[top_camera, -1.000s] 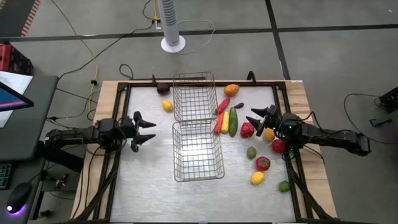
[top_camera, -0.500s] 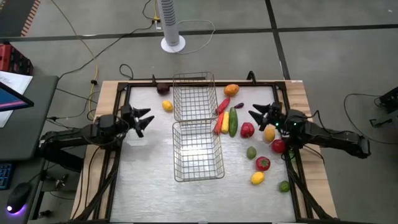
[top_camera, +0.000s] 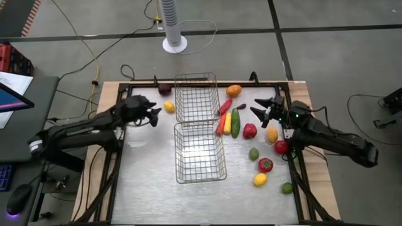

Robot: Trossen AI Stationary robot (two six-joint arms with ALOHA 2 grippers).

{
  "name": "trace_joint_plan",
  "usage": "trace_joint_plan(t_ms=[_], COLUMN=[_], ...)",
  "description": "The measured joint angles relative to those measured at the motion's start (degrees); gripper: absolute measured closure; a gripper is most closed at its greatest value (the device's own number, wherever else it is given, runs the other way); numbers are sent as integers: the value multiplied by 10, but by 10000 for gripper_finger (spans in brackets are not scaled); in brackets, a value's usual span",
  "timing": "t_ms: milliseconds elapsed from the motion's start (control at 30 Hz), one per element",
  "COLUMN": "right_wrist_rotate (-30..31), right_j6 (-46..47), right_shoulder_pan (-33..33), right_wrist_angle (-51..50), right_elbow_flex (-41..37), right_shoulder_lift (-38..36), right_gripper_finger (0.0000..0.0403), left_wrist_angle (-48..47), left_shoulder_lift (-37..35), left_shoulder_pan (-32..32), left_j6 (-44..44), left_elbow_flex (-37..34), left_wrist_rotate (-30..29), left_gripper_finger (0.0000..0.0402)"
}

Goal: Sort produce into baskets
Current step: Put the top left lemon into the top wire basket

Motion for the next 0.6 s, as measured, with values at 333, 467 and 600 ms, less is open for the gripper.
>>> trace_joint_plan(t_ms=[333, 467, 600], right_wrist_rotate=[-44, -47, -47], right_j6=[-17, -17, -17], right_shoulder_pan=[-19, -19, -21], right_wrist_angle=[0, 2, 26], right_elbow_flex=[24, 26, 26], right_shoulder_lift=[30, 30, 32], right_gripper_finger=[92, 92, 92], left_wrist_angle=[10, 10, 5], left_shoulder_lift=[155, 210, 270], left_shoulder_pan=[26, 26, 26], left_j6=[94, 129, 151], left_elbow_flex=[70, 101, 128], left_wrist_rotate=[-26, -15, -13], left_gripper_finger=[208, 194, 169])
